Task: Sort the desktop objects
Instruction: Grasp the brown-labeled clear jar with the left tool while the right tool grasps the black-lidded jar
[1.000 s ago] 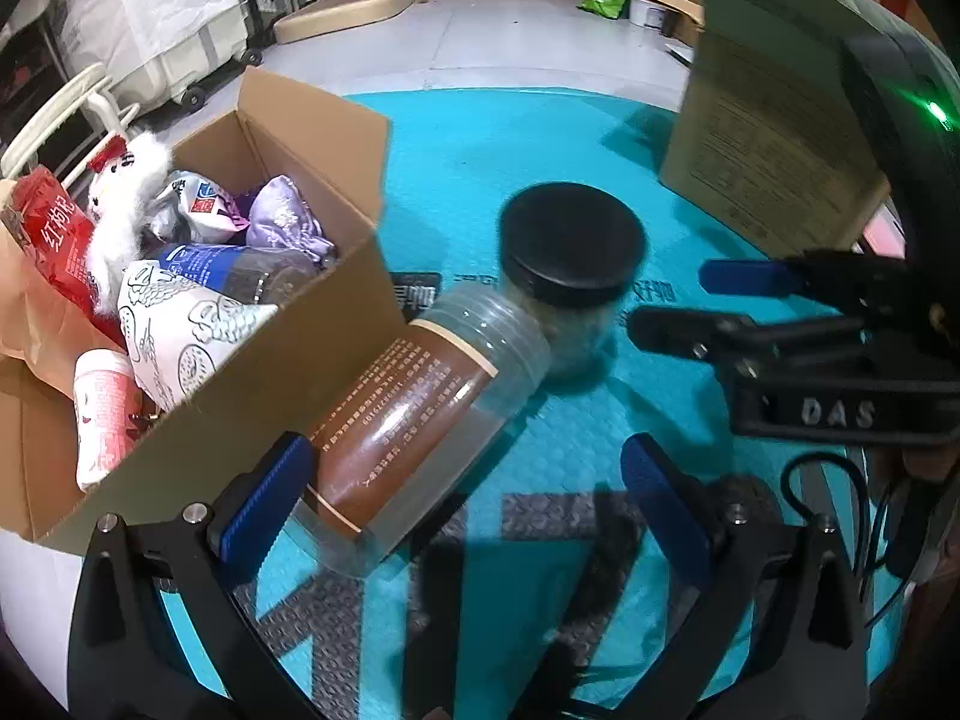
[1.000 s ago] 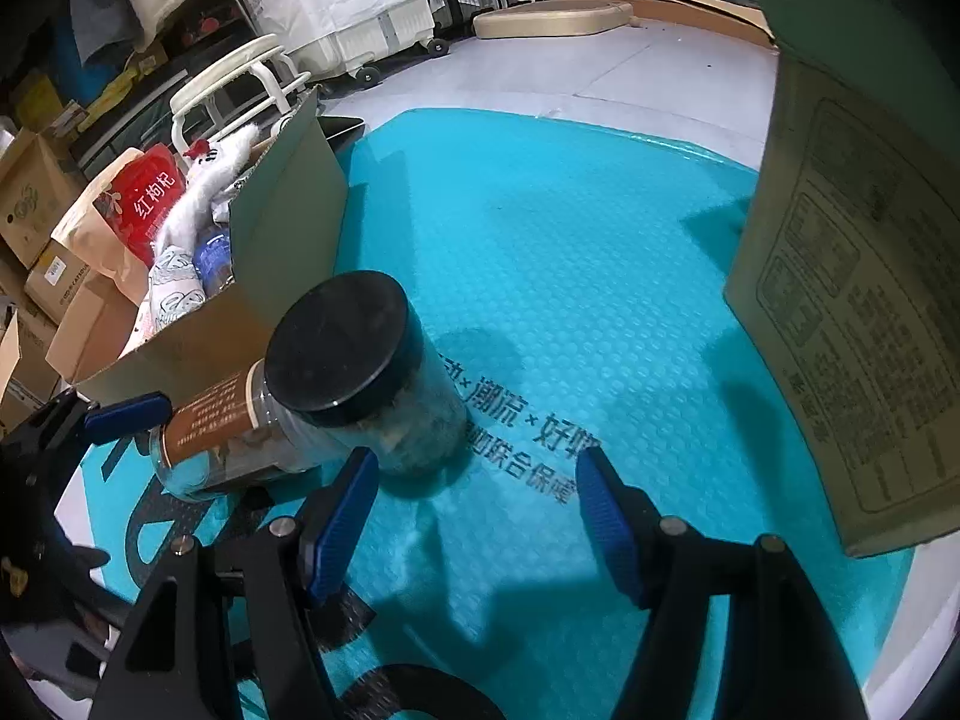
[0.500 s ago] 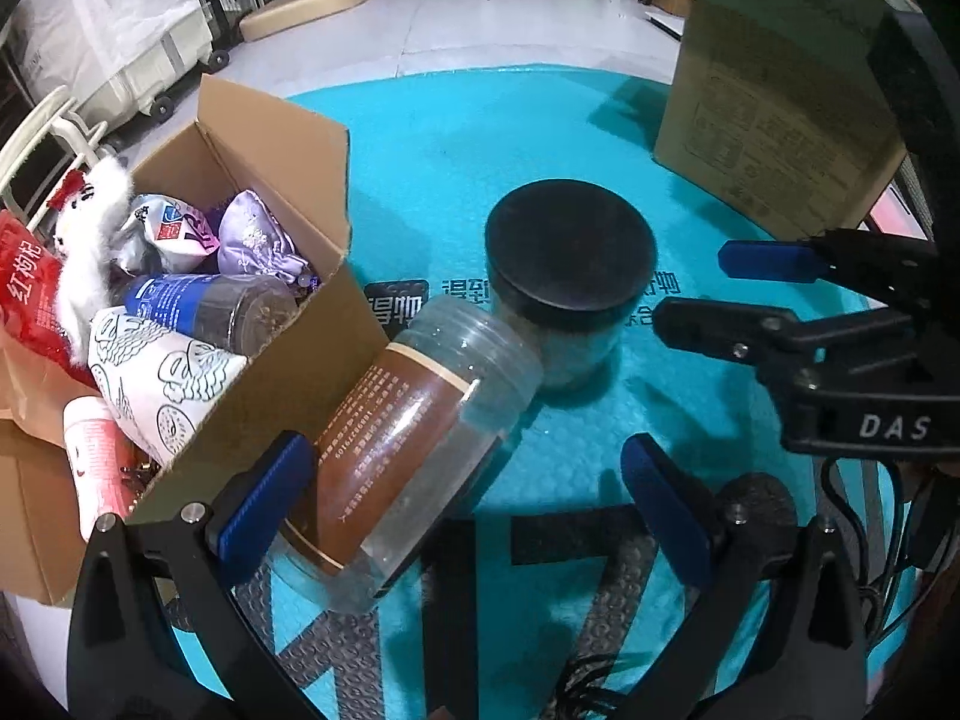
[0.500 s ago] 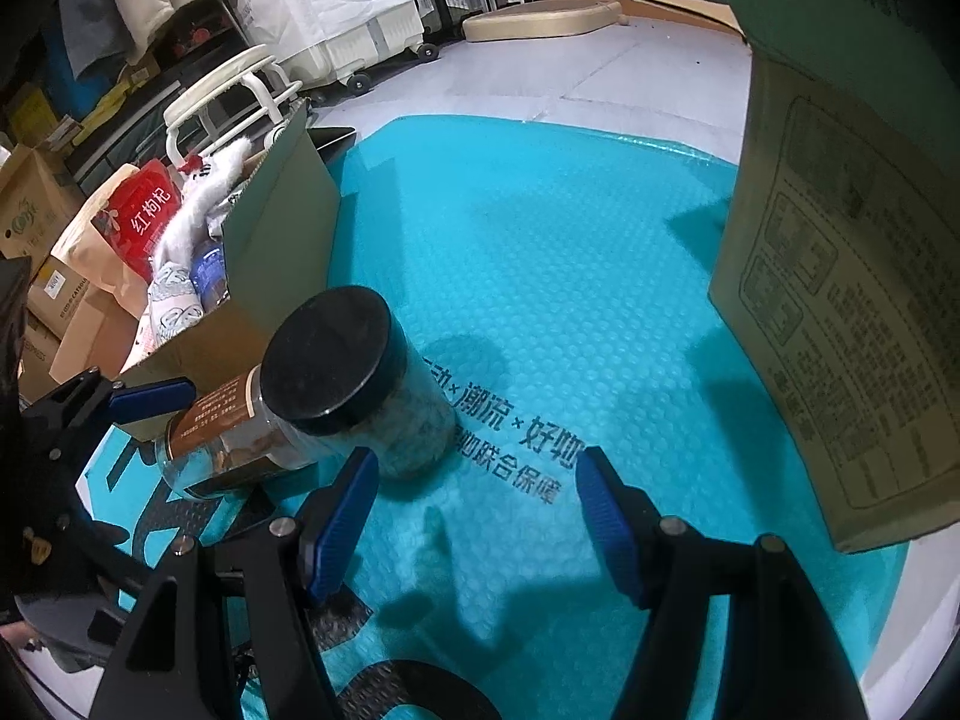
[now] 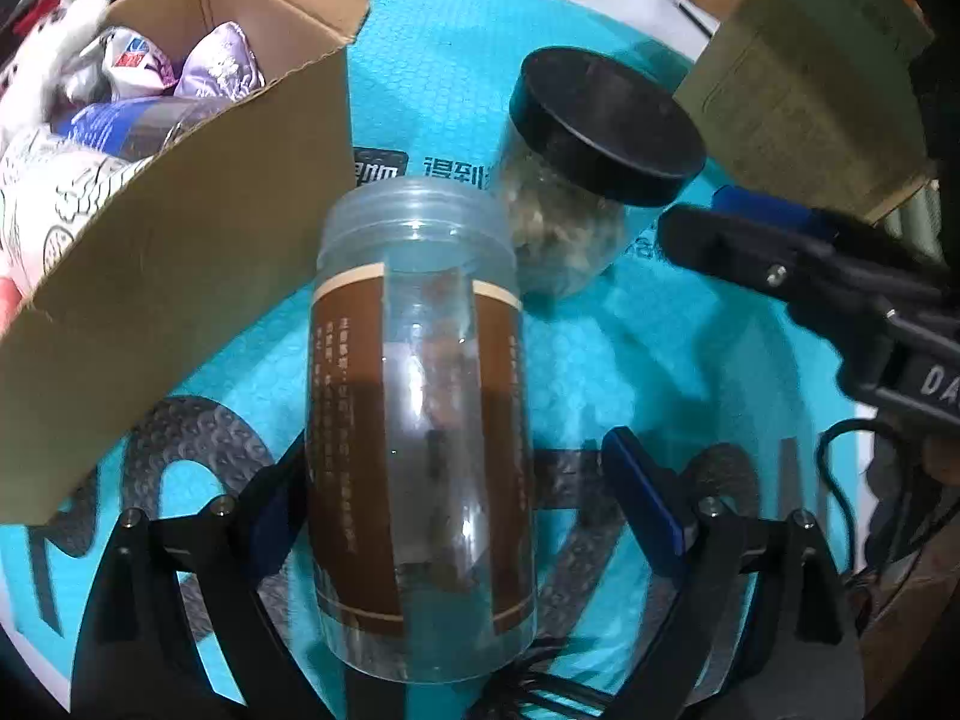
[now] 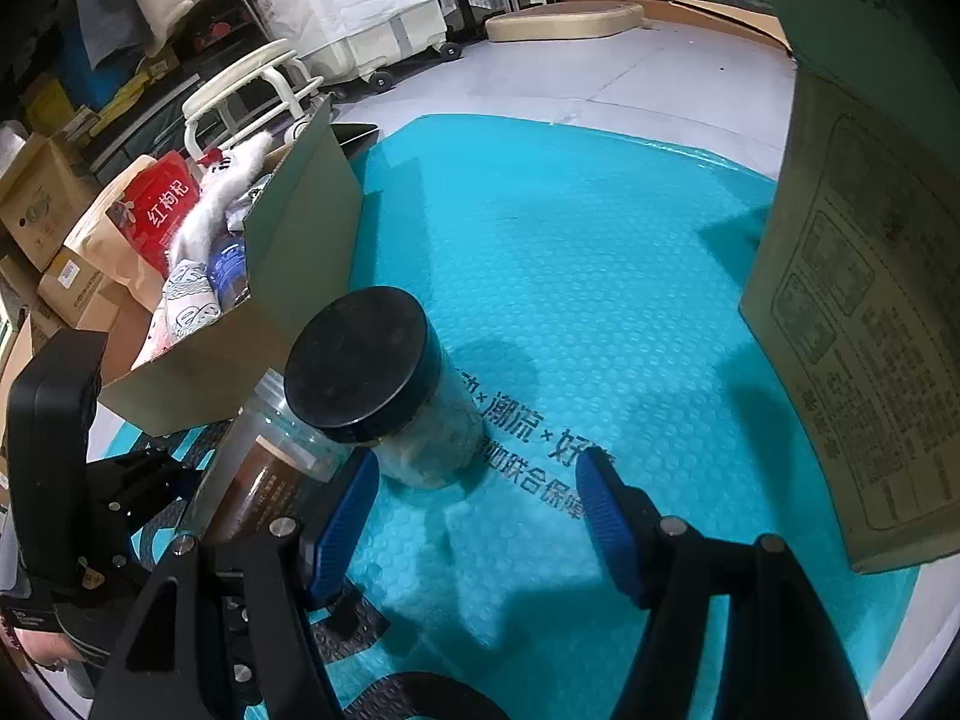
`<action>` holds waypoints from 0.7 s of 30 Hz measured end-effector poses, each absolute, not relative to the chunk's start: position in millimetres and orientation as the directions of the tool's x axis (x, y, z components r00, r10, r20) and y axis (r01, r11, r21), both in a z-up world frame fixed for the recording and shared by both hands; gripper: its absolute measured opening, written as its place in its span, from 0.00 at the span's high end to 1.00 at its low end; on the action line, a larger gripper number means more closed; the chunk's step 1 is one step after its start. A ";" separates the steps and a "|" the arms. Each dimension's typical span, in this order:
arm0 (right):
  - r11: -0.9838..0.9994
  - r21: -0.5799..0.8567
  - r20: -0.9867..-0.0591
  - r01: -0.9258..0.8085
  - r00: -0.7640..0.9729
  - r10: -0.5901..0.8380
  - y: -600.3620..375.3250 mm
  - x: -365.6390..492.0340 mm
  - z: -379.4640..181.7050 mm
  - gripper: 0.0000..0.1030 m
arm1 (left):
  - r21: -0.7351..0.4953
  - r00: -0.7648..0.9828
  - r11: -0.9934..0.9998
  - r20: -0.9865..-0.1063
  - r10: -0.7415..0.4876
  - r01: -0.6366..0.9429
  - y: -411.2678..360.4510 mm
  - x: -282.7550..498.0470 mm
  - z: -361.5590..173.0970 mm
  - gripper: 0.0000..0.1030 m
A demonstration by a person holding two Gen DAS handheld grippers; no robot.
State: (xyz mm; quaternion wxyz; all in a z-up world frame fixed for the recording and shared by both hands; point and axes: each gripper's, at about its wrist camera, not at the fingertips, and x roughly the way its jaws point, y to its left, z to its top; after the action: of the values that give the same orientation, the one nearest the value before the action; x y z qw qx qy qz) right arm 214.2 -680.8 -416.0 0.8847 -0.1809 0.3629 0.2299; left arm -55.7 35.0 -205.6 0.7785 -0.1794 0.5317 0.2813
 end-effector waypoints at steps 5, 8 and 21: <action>0.822 -0.142 -0.732 -0.552 0.618 0.289 -680.7 217.8 -419.1 0.32 | 0.033 0.289 0.744 -0.909 0.300 -0.667 42.8 -55.8 -196.2 0.13; 0.817 -0.139 -0.730 -0.559 0.615 0.297 -679.4 219.6 -419.8 0.33 | 0.070 0.249 0.743 -0.918 0.310 -0.665 43.9 -52.7 -199.0 0.30; 0.779 -0.139 -0.730 -0.612 0.594 0.337 -659.3 217.9 -430.3 0.33 | 0.052 0.237 0.708 -0.923 0.304 -0.705 41.5 -81.4 -208.5 0.44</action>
State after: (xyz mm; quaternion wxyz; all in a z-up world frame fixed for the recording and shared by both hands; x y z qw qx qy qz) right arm 217.9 -659.3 -430.3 0.8721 -0.1916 0.3589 0.2721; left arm -81.4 41.5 -208.5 0.7626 -0.1920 0.5217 0.3306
